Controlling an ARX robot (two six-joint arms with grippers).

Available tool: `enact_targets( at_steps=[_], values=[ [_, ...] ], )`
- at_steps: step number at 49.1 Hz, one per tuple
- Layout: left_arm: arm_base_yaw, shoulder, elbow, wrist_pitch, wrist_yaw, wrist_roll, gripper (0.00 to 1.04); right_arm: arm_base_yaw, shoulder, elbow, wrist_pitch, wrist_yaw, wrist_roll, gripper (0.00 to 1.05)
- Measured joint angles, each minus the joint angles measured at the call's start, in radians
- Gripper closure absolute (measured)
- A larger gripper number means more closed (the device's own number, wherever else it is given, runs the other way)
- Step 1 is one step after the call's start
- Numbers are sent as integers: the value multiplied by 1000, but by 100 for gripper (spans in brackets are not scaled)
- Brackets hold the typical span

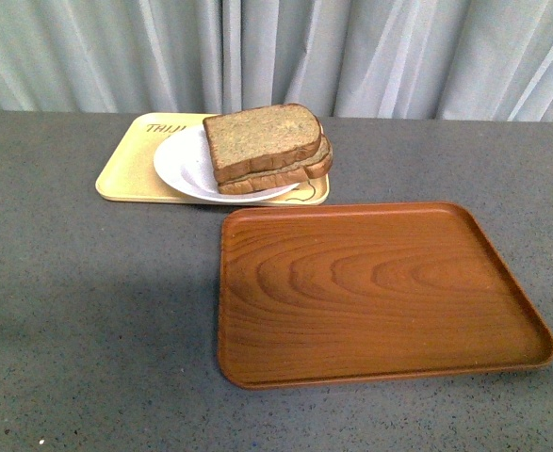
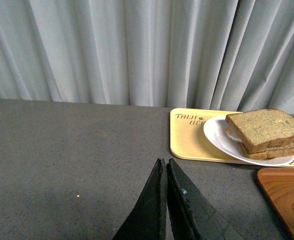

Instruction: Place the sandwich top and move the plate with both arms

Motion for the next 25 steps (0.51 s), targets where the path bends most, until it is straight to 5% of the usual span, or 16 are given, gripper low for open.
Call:
enact_targets(
  at_steps=[25],
  values=[
    [0,-207,0,-203,0,0,103,0,0,0,0,0,0,9]
  ],
)
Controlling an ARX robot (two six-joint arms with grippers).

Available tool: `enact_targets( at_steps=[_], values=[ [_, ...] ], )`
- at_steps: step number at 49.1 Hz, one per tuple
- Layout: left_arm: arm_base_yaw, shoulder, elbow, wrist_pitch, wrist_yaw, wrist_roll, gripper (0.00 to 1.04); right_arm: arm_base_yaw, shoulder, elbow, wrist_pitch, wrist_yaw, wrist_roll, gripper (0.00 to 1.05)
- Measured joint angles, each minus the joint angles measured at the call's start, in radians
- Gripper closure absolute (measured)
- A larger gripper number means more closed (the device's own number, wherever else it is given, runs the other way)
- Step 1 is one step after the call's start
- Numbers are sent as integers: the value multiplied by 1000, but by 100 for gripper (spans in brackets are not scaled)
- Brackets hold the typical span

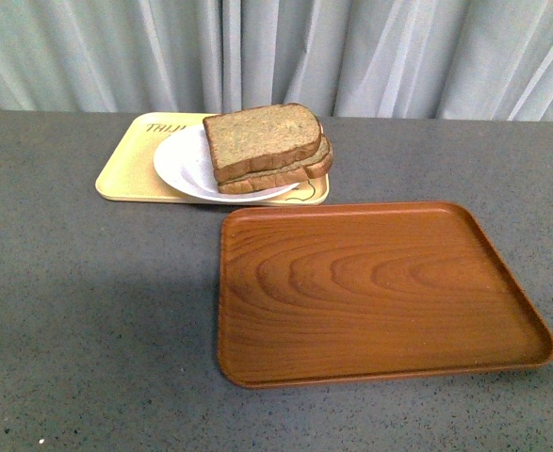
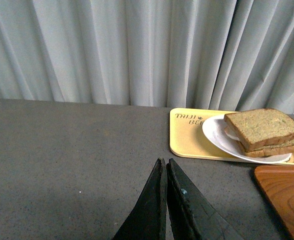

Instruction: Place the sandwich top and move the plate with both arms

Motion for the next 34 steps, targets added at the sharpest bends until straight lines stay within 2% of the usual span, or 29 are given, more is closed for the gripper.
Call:
enact_targets(
  at_steps=[6,12,34],
  values=[
    [0,-33,0,-34,0,0,103,0,0,0,0,0,0,9],
    [0,-180,0,-203,1,1,103,0,0,0,0,0,0,9],
    [0,-193,0,-211,0,1,103,0,0,0,0,0,0,9]
  ],
)
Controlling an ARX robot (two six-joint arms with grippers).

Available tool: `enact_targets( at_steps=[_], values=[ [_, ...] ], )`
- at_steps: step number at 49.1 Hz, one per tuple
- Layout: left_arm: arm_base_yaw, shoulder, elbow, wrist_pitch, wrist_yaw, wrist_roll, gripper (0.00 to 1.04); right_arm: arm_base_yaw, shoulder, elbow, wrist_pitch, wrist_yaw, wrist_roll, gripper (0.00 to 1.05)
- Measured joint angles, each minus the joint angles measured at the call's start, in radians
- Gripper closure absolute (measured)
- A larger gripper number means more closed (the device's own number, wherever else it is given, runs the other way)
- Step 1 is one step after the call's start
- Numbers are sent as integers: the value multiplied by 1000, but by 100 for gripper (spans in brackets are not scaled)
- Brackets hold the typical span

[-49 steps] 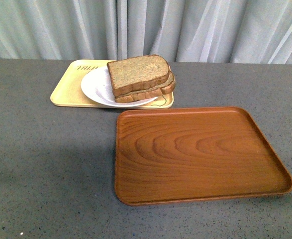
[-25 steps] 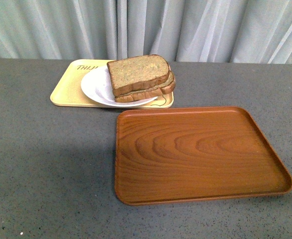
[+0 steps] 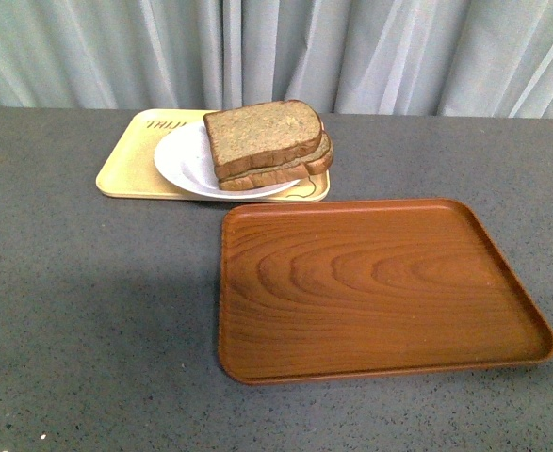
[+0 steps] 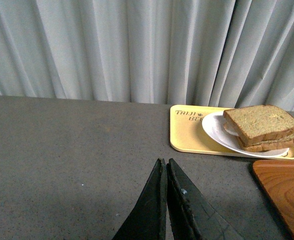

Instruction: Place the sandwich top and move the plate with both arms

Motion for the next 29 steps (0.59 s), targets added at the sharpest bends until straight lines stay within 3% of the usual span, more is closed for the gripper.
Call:
enact_targets(
  at_steps=[3,8,21,26,29],
  values=[
    [0,0,0,0,0,-1,103,0,0,0,0,0,0,9],
    [0,0,0,0,0,0,78,0,0,0,0,0,0,9],
    [0,0,0,0,0,0,37,0,0,0,0,0,0,9],
    [0,0,0,0,0,0,12,0,0,0,0,0,0,9],
    [0,0,0,0,0,2,9,0,0,0,0,0,0,9]
  ],
)
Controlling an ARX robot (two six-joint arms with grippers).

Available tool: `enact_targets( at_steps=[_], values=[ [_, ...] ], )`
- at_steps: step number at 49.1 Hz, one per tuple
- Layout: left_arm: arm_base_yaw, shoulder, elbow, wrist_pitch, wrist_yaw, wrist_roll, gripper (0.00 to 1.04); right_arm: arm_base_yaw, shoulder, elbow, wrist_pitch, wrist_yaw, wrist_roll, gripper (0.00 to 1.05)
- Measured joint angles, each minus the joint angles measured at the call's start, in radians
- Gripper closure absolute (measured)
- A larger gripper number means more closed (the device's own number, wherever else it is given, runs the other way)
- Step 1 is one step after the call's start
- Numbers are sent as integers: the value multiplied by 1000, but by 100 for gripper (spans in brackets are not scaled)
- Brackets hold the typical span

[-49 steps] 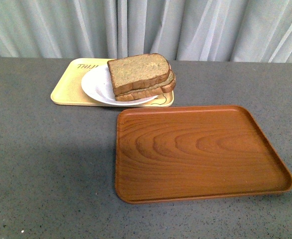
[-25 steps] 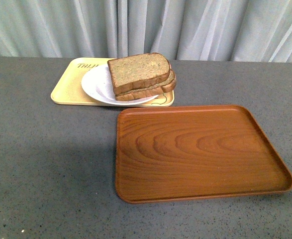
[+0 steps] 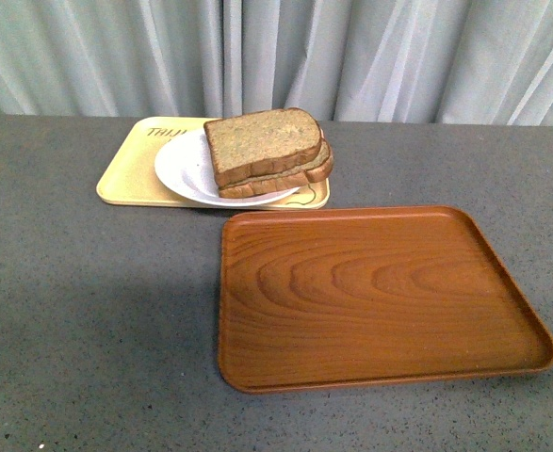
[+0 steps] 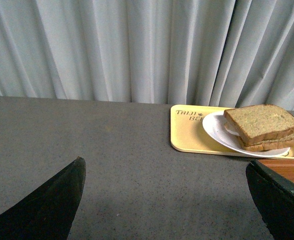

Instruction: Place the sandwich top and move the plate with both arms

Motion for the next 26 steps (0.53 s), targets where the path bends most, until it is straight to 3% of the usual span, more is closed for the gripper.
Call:
enact_targets(
  at_steps=[26],
  values=[
    [0,0,0,0,0,0,9,0,0,0,0,0,0,9]
  ],
)
